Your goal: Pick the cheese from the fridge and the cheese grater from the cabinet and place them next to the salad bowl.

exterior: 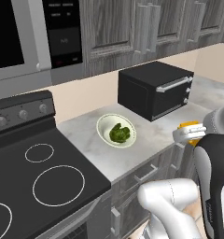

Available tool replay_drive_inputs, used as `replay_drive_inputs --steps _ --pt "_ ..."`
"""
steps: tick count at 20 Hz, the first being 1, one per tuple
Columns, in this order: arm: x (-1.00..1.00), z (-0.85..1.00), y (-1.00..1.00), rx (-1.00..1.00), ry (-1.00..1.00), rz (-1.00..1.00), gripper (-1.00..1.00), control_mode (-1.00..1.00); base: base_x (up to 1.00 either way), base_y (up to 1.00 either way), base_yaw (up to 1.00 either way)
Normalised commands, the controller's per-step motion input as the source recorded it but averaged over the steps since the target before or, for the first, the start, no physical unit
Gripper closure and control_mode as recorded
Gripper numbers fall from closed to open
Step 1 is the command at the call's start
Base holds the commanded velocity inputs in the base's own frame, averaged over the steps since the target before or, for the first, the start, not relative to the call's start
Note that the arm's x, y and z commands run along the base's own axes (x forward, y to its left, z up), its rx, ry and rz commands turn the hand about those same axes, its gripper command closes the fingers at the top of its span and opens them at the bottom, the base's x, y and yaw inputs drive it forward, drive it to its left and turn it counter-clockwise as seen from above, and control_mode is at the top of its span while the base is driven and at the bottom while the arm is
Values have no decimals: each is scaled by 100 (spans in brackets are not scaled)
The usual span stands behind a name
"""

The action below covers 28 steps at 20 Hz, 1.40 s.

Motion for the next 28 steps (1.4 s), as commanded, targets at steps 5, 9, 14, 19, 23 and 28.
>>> replay_drive_inputs --steps 5,9,14,19,23,28 --pt "6 0 -5 0 0 -1 100 -100 0 0 0" --pt "59 -1 -22 3 2 1 100 -100 0 0 0" --pt "73 -11 -53 0 0 6 100 -100 0 0 0" --pt "39 -21 -24 0 -6 14 100 -100 0 0 0" --pt "15 -25 0 0 -18 34 100 -100 0 0 0" --pt "12 -15 -13 0 -24 44 100 -100 0 0 0"
